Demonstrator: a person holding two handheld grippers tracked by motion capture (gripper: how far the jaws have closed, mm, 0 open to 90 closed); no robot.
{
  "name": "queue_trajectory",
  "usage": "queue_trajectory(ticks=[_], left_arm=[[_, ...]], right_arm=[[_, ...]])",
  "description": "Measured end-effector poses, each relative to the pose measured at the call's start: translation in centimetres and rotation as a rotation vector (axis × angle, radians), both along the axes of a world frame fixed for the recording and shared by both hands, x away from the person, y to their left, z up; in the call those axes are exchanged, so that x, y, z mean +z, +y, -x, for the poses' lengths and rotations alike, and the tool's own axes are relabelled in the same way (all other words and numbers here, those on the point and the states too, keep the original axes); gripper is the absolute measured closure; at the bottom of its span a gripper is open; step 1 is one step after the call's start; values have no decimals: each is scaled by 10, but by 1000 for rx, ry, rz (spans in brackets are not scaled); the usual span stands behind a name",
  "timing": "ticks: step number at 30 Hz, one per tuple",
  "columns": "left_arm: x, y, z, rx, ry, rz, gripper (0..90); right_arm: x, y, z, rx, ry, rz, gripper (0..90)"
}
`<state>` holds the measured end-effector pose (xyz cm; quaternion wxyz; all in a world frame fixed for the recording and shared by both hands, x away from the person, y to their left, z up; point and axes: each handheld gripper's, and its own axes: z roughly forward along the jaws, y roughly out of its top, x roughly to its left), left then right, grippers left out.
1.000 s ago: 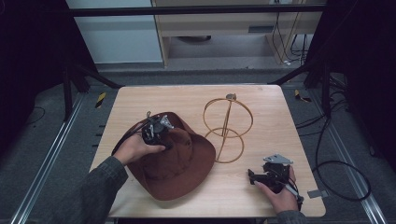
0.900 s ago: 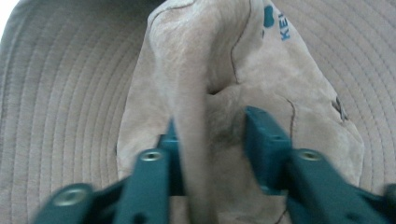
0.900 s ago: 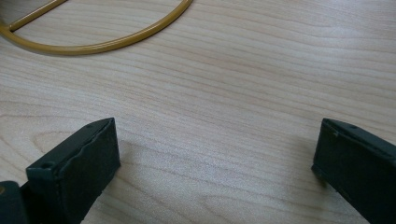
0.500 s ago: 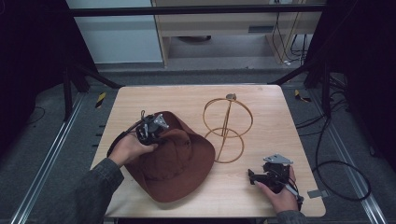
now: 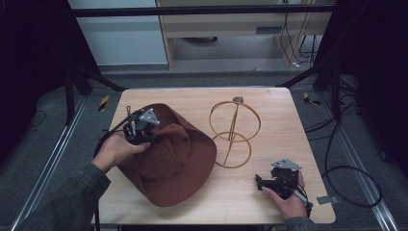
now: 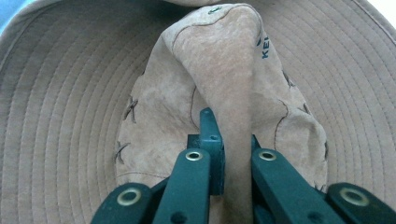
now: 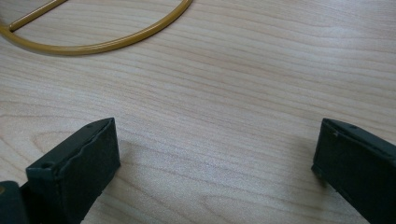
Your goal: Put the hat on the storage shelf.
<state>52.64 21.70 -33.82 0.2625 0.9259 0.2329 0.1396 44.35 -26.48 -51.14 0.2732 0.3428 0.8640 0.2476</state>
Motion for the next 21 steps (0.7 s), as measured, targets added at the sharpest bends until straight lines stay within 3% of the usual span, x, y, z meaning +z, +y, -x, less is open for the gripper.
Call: queue_trajectory(ticks=[11, 21], left_arm=[[33, 27, 10, 36, -45, 27, 879], [71, 45, 10, 86, -107, 91, 880]], right_arm=[[0, 0, 0, -1, 0, 2, 5], [0, 0, 0, -1, 0, 2, 5]])
